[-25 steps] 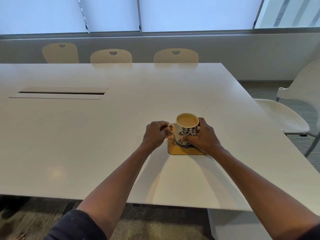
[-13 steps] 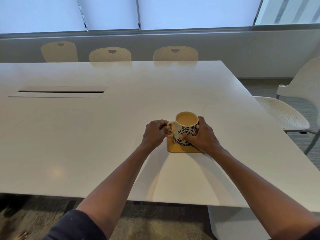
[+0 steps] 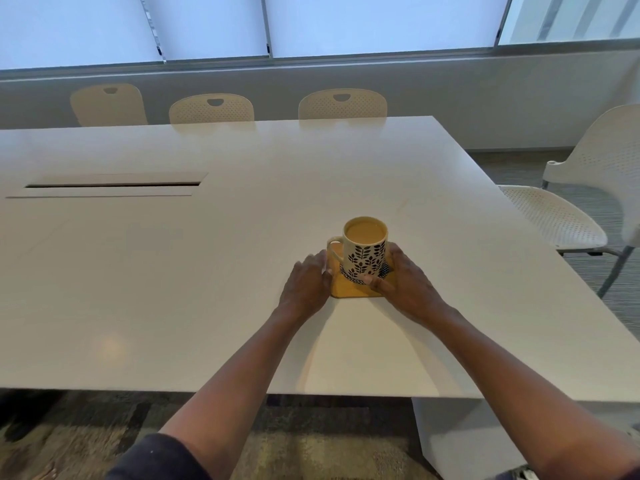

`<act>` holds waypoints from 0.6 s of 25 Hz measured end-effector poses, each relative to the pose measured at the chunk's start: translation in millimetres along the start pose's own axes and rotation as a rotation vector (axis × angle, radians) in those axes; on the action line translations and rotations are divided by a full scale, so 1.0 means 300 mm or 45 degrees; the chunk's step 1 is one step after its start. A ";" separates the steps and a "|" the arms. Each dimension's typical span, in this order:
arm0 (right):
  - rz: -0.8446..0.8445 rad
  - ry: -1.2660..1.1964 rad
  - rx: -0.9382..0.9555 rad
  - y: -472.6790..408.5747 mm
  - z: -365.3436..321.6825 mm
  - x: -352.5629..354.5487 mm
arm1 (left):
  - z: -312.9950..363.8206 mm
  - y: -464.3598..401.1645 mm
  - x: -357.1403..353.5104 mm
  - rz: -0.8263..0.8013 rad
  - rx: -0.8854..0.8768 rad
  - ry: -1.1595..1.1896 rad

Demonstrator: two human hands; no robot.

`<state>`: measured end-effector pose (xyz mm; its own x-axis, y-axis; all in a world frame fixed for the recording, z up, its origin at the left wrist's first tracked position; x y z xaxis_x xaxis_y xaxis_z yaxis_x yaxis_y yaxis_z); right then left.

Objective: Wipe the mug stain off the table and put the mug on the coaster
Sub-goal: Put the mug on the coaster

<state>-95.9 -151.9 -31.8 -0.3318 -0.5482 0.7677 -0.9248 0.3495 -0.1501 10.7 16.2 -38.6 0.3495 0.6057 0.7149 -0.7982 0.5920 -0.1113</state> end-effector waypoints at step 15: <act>0.115 0.197 0.024 0.037 -0.047 0.046 | 0.074 0.054 0.029 0.225 -0.123 -0.079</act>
<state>-108.2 -144.9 -14.1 -0.3825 -0.3909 0.8372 -0.8964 0.3768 -0.2336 -10.1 19.3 -18.9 0.1754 0.6724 0.7191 -0.7928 0.5296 -0.3018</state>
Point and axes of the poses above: each hand's wrist, its own y-axis away from the middle knuckle, its own x-axis out of the back of the hand, z = x × y, the point moved 6 cm from there along -y, towards the middle knuckle, and after that the axes turned 10 degrees about y, right-handed, at the moved point
